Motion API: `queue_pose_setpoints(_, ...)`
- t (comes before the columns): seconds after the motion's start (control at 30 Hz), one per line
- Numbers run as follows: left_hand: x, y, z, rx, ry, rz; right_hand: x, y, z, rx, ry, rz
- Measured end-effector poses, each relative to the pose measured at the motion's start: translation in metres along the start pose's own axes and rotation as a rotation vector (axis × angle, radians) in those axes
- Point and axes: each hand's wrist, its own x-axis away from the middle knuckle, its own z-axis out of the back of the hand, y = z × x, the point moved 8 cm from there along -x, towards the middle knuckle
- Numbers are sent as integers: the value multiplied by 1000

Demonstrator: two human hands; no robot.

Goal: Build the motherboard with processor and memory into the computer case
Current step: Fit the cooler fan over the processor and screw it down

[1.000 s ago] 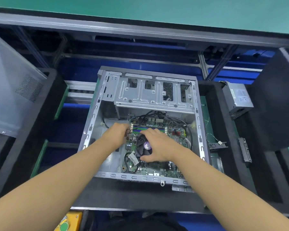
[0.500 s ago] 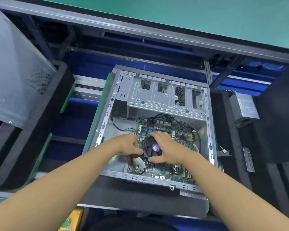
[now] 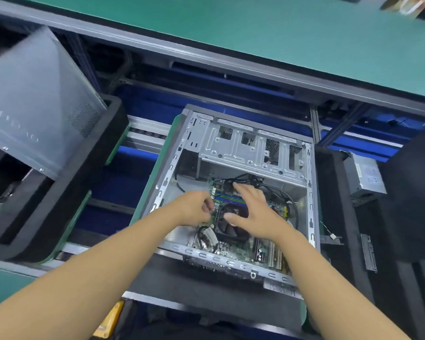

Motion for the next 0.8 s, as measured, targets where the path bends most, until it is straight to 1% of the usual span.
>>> queue_pose_setpoints(0.1,22,7,29,130,154,6,2,-37,26,-1,160,150)
queue_pose_setpoints(0.17,49,10,53,229,234,-14,2,-75,29,-20,204,280)
queue_pose_setpoints(0.2,64,10,64,294,256,-33,2,-95,26,-42,192,331)
queue_pose_setpoints(0.27,99,2,86,338,311,-49,2,-141,11,-80,107,435)
queue_pose_setpoints(0.37,150,-29,112,200,478,45,6,-206,-20,-30,-2,619)
queue_pose_setpoints(0.43,181,-55,116,207,557,96,6,-239,-44,-28,-63,681)
queue_pose_setpoints(0.5,209,-83,115,188,577,136,2,-261,-71,-1,-140,678)
queue_pose_setpoints(0.6,250,-135,109,195,601,211,-4,-282,-118,157,-239,671)
queue_pose_setpoints(0.67,278,-178,103,271,664,302,-4,-297,-147,246,-281,710)
queue_pose_setpoints(0.73,307,-225,92,327,714,421,-4,-306,-180,248,-352,701)
queue_pose_setpoints(0.8,335,-271,71,359,712,540,-5,-309,-219,318,-438,673)
